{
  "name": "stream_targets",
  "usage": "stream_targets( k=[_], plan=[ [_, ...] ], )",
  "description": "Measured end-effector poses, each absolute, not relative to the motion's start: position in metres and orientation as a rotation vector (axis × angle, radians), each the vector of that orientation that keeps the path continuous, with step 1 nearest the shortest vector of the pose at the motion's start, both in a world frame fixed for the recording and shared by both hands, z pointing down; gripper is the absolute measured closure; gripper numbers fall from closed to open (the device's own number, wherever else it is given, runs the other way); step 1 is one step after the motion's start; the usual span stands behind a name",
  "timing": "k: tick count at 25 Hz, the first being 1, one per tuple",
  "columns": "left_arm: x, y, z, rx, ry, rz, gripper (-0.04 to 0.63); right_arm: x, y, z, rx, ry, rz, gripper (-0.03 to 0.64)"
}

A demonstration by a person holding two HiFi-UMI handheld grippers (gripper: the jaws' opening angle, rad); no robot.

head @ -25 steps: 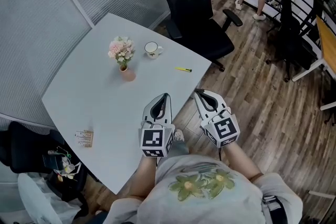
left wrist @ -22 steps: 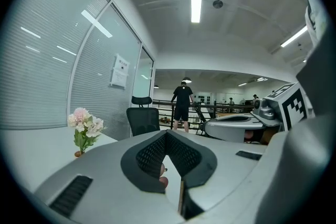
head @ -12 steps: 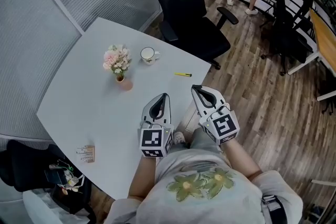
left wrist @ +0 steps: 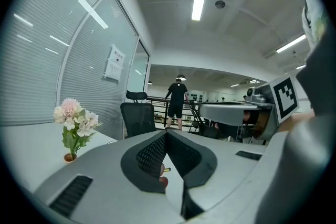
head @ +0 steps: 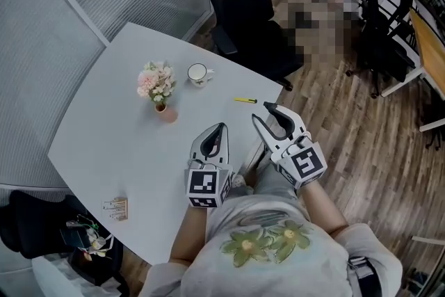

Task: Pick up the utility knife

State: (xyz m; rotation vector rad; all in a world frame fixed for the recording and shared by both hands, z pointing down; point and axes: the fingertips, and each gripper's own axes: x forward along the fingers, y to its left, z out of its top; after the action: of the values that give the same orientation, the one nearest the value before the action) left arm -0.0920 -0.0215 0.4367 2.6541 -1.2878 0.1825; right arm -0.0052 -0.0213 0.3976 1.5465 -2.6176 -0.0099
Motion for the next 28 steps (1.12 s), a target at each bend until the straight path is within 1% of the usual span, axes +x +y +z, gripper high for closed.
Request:
stream_targets(
  k=[1, 4, 5, 15, 28],
  plan=[
    [-0.092, -0.024, 0.438, 2.648, -1.294, 0.18, 0.594, -0.005, -0.024, 0.397, 1.529, -2.627, -0.014, 0.451],
    [-0.093, -0.031, 0.436, 2.624, -1.318, 0.163, 0.594, -0.004, -0.031, 0.395, 1.483, -2.634, -0.038, 0.448],
    [-0.093, -0.033, 0.435, 2.62, -1.323, 0.157, 0.594, -0.002, -0.034, 0.393, 1.476, -2.634, -0.046, 0.433],
    [-0.08, -0.058, 0.439, 2.587, -1.35, 0.191, 0.594, 0.021, -0.071, 0.403, 1.425, -2.622, -0.023, 0.433],
    [-0.063, -0.099, 0.446, 2.512, -1.416, 0.227, 0.594, 0.04, -0.11, 0.431, 1.242, -2.614, -0.001, 0.433]
  ],
)
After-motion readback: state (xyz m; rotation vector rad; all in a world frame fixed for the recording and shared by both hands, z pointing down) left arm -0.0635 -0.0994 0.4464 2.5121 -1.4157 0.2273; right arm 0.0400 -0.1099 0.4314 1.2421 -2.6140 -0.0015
